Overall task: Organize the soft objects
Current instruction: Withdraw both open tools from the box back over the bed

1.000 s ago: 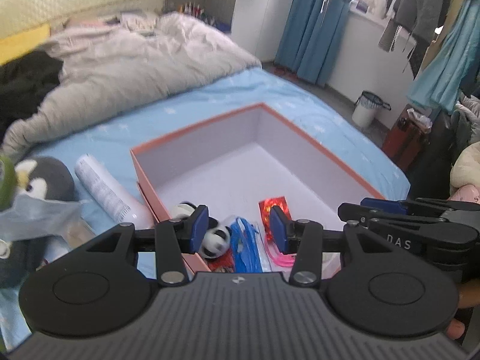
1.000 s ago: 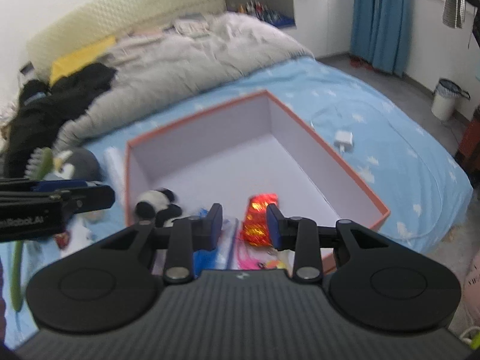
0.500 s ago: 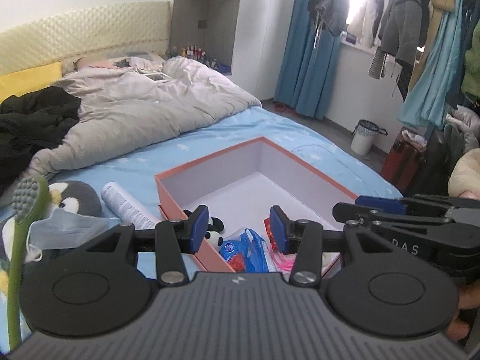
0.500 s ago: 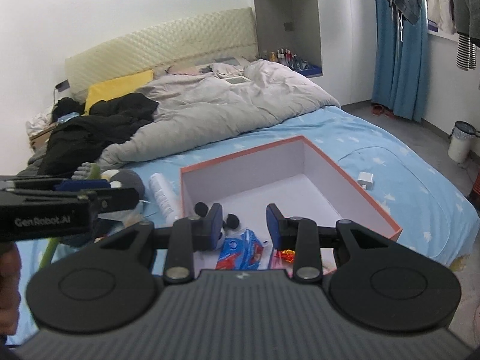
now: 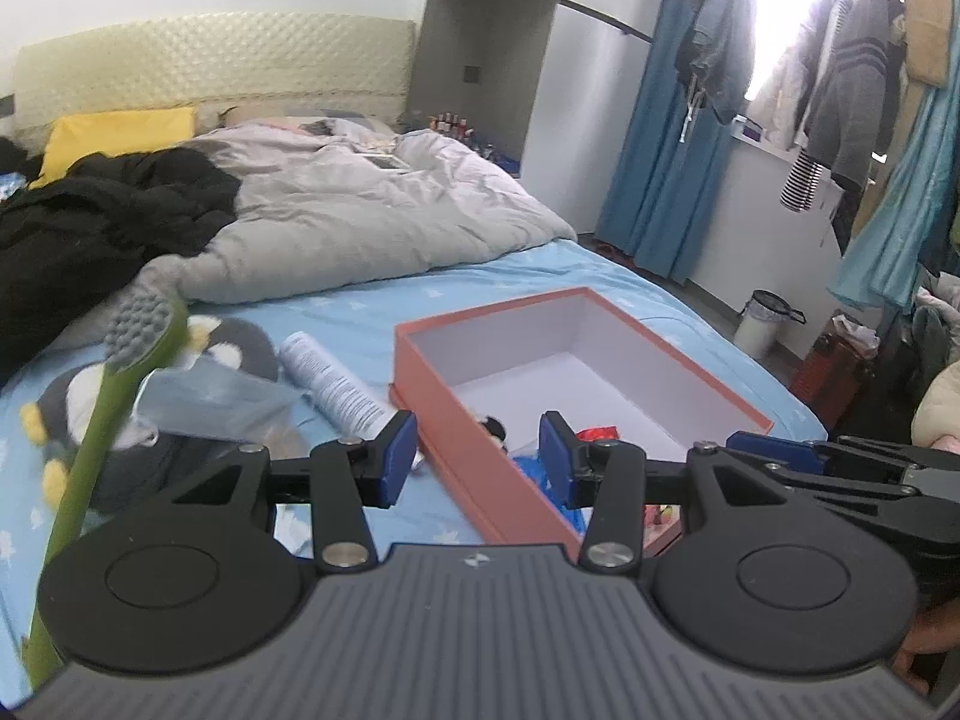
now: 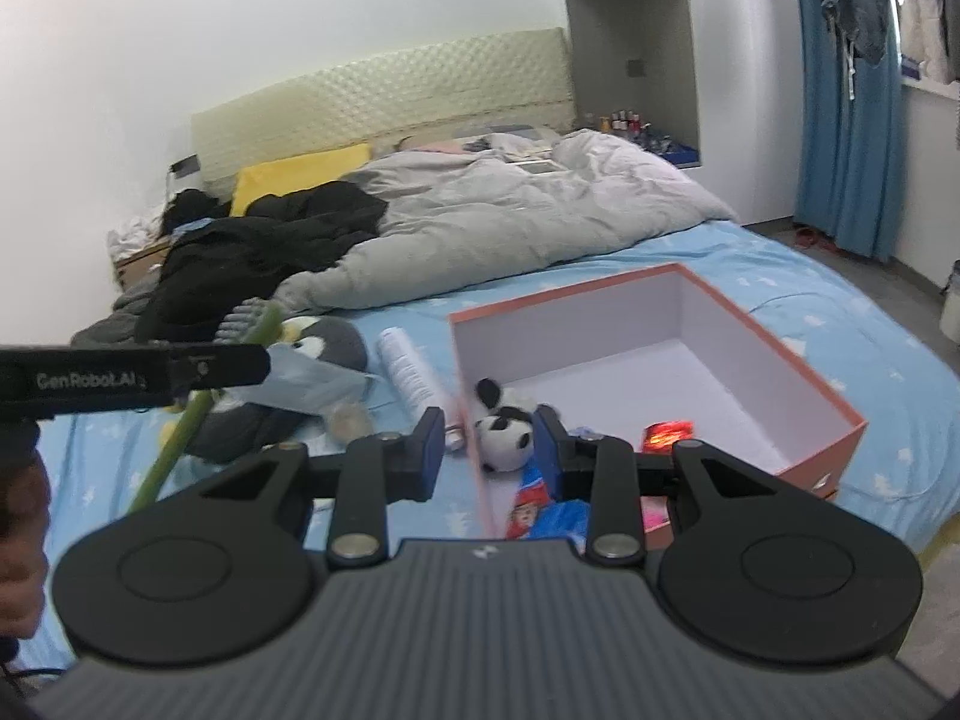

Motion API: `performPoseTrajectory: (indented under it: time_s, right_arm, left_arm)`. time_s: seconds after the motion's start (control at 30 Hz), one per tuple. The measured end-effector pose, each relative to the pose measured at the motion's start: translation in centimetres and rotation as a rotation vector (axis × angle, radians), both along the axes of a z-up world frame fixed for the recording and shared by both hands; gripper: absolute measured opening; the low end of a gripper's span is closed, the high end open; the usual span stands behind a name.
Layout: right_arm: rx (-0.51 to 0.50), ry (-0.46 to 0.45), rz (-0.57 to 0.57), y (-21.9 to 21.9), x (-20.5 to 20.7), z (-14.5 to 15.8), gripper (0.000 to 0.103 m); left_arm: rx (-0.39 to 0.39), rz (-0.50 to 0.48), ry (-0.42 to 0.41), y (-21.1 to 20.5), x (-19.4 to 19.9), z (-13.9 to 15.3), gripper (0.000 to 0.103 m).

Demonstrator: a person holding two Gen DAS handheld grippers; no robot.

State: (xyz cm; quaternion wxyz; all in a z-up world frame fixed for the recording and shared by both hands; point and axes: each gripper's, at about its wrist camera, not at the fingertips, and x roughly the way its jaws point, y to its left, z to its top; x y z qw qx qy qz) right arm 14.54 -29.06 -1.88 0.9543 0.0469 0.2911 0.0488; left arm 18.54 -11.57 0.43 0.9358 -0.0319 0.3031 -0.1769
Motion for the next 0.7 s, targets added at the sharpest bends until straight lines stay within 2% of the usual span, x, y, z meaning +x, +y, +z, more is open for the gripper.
performPoseTrajectory:
  time_s: [0.33,0.5,0.7]
  right_arm:
    - [0.011,-0.021,0.077,3.1,-2.0,-0.3,0.036]
    - [-0.001,-0.024,0.113,5.0,-3.3,-0.7,0.036]
    - [0.023,0.016,0.167,7.0,-4.4,-2.2,0.036]
  left_arm:
    - [-0.004,0.074,0.006,3.4,-5.4,-1.5,0.051]
    - [-0.015,0.153,0.034,5.5,-7.0,-2.9,0.051]
    - [-0.016,0.198,0.061,8.1,-9.1,-4.1,0.051]
